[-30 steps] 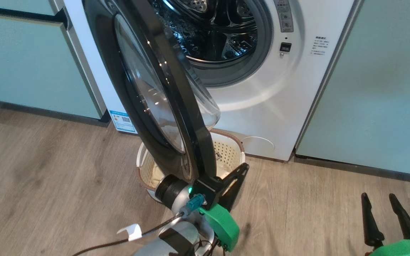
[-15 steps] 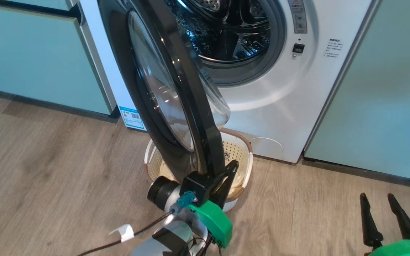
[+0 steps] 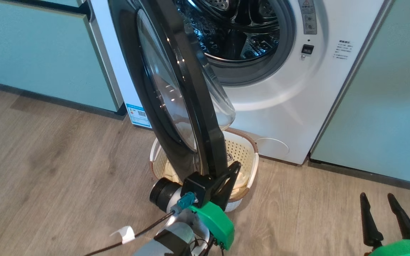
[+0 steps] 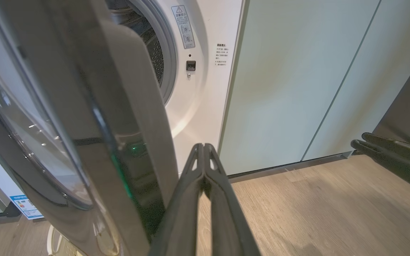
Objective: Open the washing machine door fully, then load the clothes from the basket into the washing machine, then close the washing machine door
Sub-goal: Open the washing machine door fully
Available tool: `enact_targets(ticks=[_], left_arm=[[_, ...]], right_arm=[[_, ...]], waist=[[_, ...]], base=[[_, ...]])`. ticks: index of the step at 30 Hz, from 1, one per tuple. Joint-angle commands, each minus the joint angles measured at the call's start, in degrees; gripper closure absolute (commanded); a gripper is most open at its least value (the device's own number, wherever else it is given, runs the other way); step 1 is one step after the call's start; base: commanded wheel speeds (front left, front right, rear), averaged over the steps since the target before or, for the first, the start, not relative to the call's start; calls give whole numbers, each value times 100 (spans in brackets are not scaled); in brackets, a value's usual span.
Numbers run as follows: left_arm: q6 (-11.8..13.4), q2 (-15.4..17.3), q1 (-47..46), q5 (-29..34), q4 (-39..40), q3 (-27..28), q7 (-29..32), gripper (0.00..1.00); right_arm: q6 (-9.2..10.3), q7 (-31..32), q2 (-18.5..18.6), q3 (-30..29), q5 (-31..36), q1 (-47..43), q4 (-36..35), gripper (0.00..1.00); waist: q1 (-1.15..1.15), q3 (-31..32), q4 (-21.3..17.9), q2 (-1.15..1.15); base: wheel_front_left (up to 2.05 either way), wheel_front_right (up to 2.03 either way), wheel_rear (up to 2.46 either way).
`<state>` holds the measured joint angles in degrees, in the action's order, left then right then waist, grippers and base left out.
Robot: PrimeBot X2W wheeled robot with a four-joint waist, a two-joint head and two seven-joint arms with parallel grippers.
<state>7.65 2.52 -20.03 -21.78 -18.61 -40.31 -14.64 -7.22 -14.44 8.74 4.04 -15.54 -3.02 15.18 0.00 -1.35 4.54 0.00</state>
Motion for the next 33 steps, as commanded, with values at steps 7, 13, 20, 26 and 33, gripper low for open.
enact_targets(ticks=[7, 13, 20, 26, 33], left_arm=[[-3, 36, -90, 7, 136, 439, -36, 100], [-84, 36, -28, 76, 169, 524, -36, 100], [-201, 36, 111, 248, 201, 651, -36, 100], [-272, 36, 220, 352, 297, 785, -36, 100], [-349, 36, 351, 457, 348, 874, -36, 100]], right_arm=[[-26, -56, 146, 105, -13, 271, -148, 0], [-26, -56, 108, 115, -16, 289, -140, 0], [-26, -56, 87, 112, -16, 272, -138, 0], [-26, -56, 86, 93, -22, 252, -133, 0], [-26, -56, 64, 102, -14, 222, -130, 0]], waist=[[0, -37, 118, 0], [0, -59, 192, 0], [0, -49, 257, 0], [0, -32, 345, 0], [0, 20, 447, 0]], base=[[0, 0, 0], [0, 0, 0], [0, 0, 0], [0, 0, 0], [0, 0, 0]])
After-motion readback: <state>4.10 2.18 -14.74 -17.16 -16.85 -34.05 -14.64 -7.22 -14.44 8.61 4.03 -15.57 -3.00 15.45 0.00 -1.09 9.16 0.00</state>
